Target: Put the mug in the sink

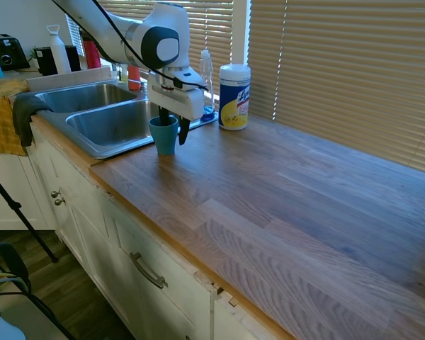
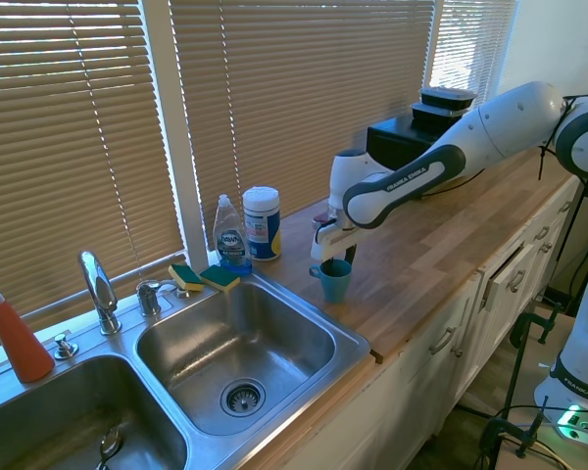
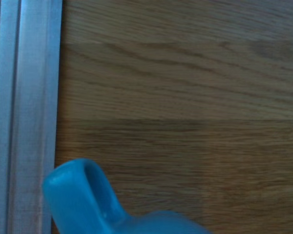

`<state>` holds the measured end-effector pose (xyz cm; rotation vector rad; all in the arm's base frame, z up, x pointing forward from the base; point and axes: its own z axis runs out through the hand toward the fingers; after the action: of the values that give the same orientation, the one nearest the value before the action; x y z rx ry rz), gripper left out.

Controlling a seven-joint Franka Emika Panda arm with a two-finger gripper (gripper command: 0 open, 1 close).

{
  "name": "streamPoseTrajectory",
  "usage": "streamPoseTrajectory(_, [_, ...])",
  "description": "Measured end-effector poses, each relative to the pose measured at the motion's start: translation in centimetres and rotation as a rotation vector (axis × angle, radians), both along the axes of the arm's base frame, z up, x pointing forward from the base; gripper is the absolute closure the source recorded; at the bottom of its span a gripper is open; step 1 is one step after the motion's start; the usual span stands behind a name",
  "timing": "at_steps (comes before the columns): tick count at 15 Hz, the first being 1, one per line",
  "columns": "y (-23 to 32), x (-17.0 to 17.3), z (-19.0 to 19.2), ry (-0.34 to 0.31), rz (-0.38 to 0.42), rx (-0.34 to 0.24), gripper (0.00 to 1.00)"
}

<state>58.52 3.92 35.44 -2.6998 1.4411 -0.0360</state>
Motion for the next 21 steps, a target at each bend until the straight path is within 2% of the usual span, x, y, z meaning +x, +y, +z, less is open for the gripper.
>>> streamPoseTrajectory(13, [-0.5, 0.1, -0.1, -0.001, 0.024, 0.013, 1.00])
streamPoseTrajectory(18, [-0.6, -0.2, 0.4, -0.010, 0.058, 0.004, 1.00])
streamPoseTrajectory(21, [0.4, -0.6, 2.4, -0.033, 0.097, -0.019, 1.00])
